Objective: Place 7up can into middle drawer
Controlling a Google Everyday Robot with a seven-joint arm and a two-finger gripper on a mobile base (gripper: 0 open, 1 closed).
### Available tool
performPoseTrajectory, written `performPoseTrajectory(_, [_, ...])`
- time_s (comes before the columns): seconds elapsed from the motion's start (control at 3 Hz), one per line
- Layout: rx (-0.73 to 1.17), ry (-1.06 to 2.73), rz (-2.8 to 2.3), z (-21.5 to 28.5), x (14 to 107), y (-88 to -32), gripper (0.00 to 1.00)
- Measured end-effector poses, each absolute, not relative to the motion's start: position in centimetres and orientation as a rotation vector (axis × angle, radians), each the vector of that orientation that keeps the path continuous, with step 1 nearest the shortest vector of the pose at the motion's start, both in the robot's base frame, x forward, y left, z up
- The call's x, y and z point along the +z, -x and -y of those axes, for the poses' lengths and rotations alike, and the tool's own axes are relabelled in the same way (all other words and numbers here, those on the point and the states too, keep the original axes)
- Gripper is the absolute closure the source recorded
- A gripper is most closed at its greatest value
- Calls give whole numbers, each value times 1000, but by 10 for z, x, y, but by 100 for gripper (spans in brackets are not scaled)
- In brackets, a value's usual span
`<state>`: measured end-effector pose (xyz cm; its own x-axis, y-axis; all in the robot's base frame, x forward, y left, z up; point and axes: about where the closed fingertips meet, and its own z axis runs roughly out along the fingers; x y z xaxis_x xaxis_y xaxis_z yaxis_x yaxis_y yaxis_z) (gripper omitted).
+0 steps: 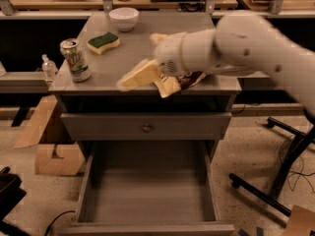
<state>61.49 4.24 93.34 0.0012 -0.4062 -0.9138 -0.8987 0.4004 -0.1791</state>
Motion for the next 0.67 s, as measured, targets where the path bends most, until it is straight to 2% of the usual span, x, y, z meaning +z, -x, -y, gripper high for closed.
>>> performPoseTrajectory(0.33, [715, 1181, -1544, -92, 914, -625, 0])
performPoseTrajectory(0.67, [717, 1168, -1513, -133, 910, -643, 0])
